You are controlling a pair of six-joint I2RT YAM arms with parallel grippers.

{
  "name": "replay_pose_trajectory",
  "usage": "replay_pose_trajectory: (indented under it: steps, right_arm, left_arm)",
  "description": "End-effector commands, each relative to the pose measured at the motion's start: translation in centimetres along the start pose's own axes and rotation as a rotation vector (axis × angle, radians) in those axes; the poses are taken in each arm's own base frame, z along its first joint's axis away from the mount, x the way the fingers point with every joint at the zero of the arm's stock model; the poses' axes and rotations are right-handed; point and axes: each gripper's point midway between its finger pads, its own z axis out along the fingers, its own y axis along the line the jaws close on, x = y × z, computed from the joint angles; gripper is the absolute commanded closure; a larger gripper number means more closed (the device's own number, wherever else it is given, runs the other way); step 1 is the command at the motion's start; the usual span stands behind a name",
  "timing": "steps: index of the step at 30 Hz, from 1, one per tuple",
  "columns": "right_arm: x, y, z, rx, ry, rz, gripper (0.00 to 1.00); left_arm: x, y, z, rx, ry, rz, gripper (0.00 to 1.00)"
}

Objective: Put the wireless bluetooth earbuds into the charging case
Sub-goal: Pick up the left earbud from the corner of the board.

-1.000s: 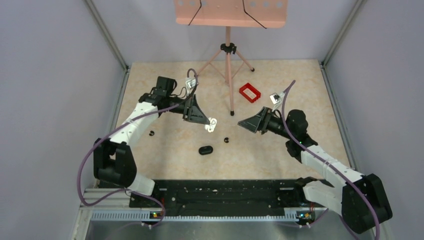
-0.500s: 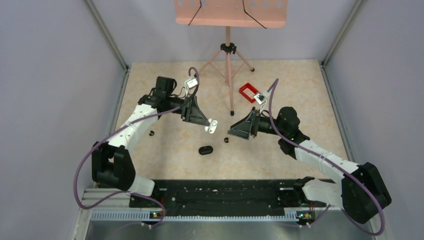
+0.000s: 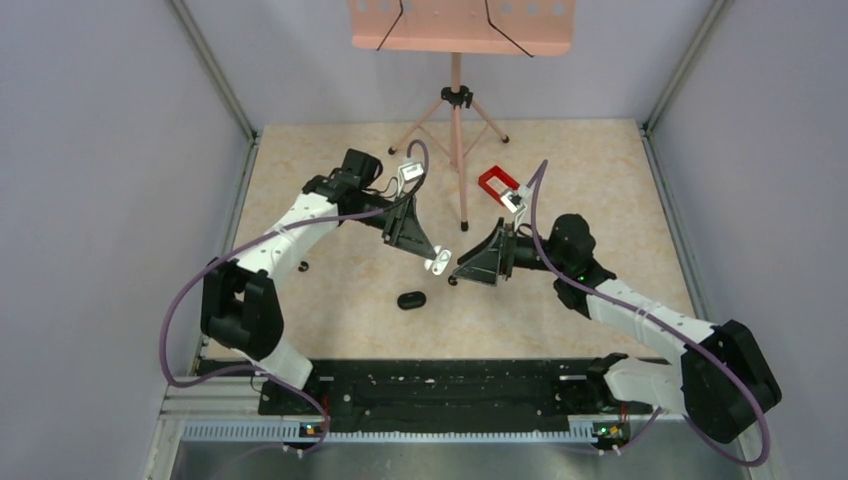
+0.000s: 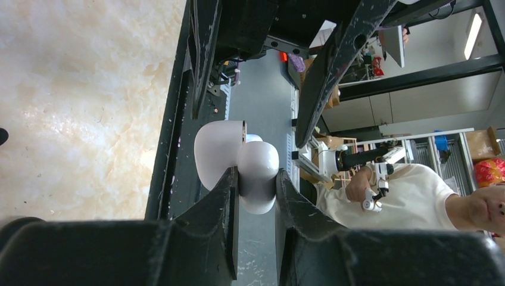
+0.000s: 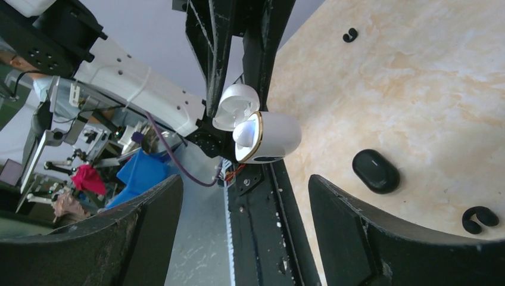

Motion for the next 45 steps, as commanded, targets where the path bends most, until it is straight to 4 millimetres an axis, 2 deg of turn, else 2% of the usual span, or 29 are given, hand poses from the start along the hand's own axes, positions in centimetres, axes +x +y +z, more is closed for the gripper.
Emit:
replay_pose_trajectory:
  steps: [1, 7, 12, 17, 27, 32, 38, 45]
  right_arm:
    - [0.3, 1.5, 0.5, -0.072, 0.026, -0.073, 0.23]
    - [0.4, 0.6, 1.0, -0.056, 0.029, -0.069, 0.23]
    - [0.1, 0.0, 1.1, -0.046, -0.021, -0.085, 0.23]
    - [0.4, -0.5, 0.8, -0.021, -0.038, -0.126, 0.23]
    - [0.6, -2.0, -0.6, 0.109, -0.006, -0.194, 0.23]
    - [-0.7, -2.3, -0.9, 0.185, -0.031, -0.168, 0.23]
    - [-2.7, -2.8, -1.3, 0.272, -0.132, -0.103, 0.23]
    - [-5.7, -4.6, -2.0, 0.433, -0.244, -0.016, 0.26]
  left_arm:
    - [-1.2, -1.1, 0.4, 0.021, 0.008, 0.079, 1.0]
    - [-1.2, -1.4, 0.8, 0.026, 0.02, 0.089, 1.0]
    - [-1.8, -0.5, 1.0, -0.019, 0.009, 0.054, 1.0]
    - [-3.5, 0.9, 1.3, -0.08, -0.064, 0.02, 1.0]
    - [-6.3, 1.9, 1.5, -0.133, -0.217, -0.021, 1.0]
    - [-7.5, 2.5, 1.4, -0.174, -0.273, -0.04, 1.0]
    - [-7.9, 3.5, 1.0, -0.22, -0.302, -0.057, 1.0]
    - [-8.0, 5.3, 0.0, -0.311, -0.344, -0.086, 1.0]
